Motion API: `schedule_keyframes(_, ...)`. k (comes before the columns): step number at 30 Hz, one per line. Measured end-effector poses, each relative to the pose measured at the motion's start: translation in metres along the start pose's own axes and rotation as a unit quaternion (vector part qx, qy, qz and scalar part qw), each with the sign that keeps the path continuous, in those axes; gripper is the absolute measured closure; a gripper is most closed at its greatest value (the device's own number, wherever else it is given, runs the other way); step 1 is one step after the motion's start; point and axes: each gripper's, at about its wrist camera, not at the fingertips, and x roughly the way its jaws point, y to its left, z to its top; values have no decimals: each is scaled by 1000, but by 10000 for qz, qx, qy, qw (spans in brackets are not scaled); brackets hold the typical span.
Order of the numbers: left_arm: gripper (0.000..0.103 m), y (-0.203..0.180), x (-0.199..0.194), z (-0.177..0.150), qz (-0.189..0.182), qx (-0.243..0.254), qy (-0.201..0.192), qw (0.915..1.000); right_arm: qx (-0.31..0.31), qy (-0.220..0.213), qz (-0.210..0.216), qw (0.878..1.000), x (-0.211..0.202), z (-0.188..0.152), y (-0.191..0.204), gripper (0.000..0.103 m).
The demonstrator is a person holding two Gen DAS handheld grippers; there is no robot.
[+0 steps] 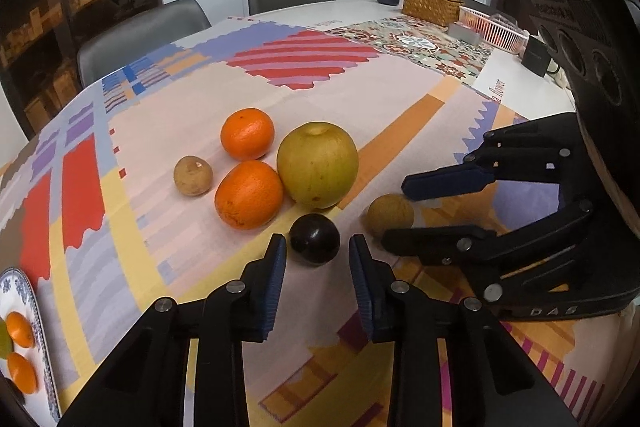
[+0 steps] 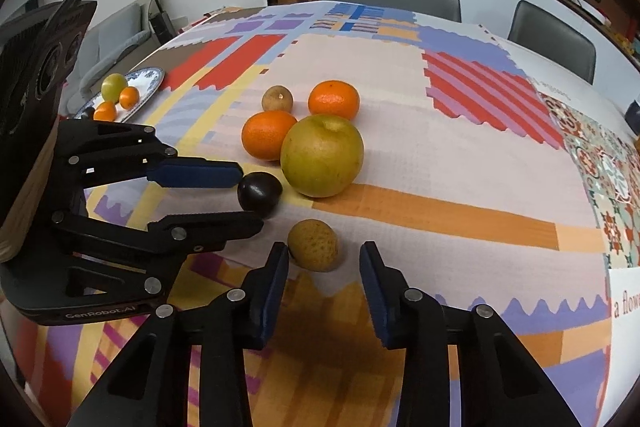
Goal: Organize fruits
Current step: 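Grasp the dark plum with the left tool while the right tool grasps the brown kiwi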
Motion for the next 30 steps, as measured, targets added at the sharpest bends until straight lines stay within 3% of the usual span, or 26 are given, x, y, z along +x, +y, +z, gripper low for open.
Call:
schedule_keyframes(4, 71, -1, 4, 4, 6, -6, -11, 10000, 28, 9, 130, 9999, 4, 0, -2, 69)
schedule_keyframes(6, 72, -2, 7, 6, 27, -11, 15, 10000, 24, -8, 149, 9999, 3, -1, -3, 76)
schedule_keyframes(14, 78, -5, 12, 6, 106, -92, 145, 9998, 351, -76, 99, 9993, -2, -5, -15, 76)
schedule_keyframes(30, 78, -3, -51, 0, 595, -805, -166, 9948, 359, -459, 228, 9980, -37, 3, 2, 76)
